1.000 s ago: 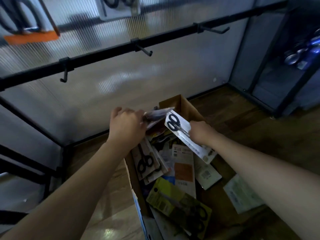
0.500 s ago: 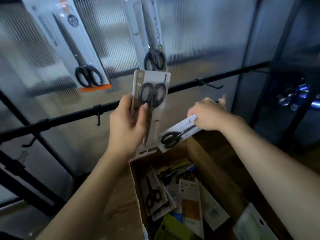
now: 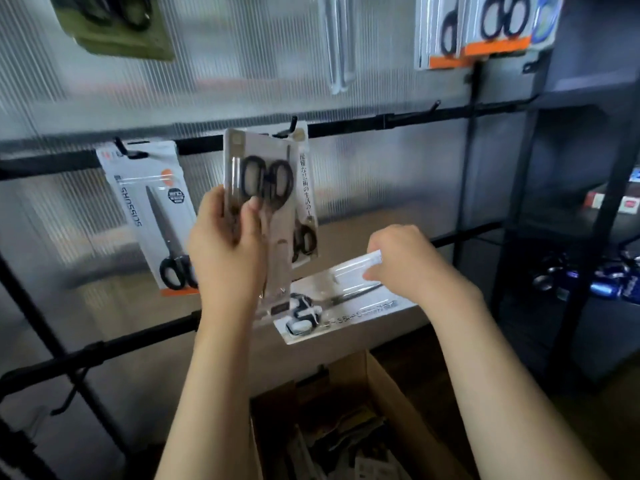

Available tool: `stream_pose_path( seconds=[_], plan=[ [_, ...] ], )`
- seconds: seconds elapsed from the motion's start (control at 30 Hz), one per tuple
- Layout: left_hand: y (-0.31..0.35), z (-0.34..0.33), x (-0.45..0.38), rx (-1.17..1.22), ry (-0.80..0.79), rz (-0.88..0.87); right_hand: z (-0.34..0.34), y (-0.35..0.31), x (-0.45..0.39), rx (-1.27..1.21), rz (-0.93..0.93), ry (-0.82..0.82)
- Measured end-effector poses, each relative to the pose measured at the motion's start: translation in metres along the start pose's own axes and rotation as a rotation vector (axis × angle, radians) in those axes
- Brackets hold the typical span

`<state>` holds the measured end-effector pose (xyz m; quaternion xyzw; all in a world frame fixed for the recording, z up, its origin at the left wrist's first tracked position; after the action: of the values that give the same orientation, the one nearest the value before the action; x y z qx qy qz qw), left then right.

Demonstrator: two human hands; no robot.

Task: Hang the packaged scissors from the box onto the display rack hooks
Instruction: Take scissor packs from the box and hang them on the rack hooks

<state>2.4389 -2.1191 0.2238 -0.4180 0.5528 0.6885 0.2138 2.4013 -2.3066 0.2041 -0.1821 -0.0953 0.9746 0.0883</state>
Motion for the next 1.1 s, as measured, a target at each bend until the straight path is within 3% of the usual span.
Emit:
stream_pose_path(
  seconds=[0.1, 0.17, 0.3, 0.47, 0.67, 0.9, 1.1],
  plan=[
    [0.001, -0.002, 0.004, 0.024, 0.131, 0.064, -0.008, 0.006, 0.007, -0.06, -0.011, 0.0],
    [-0.004, -0.006, 0.005, 0.035, 0.131, 0.094, -0.017, 0.004, 0.007, -0.136, -0.001, 0.018],
    [-0.01, -0.008, 0.006, -0.039, -0.019, 0.108, -0.024, 0.007, 0.004, -0.204, 0.009, 0.06],
    [-0.019, -0.008, 0.016, -0.129, -0.184, 0.139, -0.027, 0.015, 0.006, -0.224, 0.047, -0.045],
    [-0.033, -0.006, 0.021, -0.164, -0.187, 0.165, -0.026, 0.016, 0.008, -0.226, 0.082, -0.147],
    [-0.033, 0.007, 0.024, -0.16, -0.157, 0.181, -0.019, 0.006, 0.002, -0.369, 0.139, -0.06],
    [-0.024, 0.018, 0.021, -0.122, -0.029, 0.173, -0.006, -0.011, -0.007, -0.404, 0.238, -0.027]
  ],
)
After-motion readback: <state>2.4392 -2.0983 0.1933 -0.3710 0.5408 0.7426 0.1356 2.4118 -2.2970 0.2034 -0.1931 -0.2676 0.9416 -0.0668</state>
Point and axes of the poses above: each hand's wrist, its own x-axis away from the middle knuckle, its own z-axis out of the back of the hand, y = z × x, the point moved 3 cm from there along -x, towards the middle knuckle, and after that the axes turned 1 degree about -z, right-handed, at the moved point
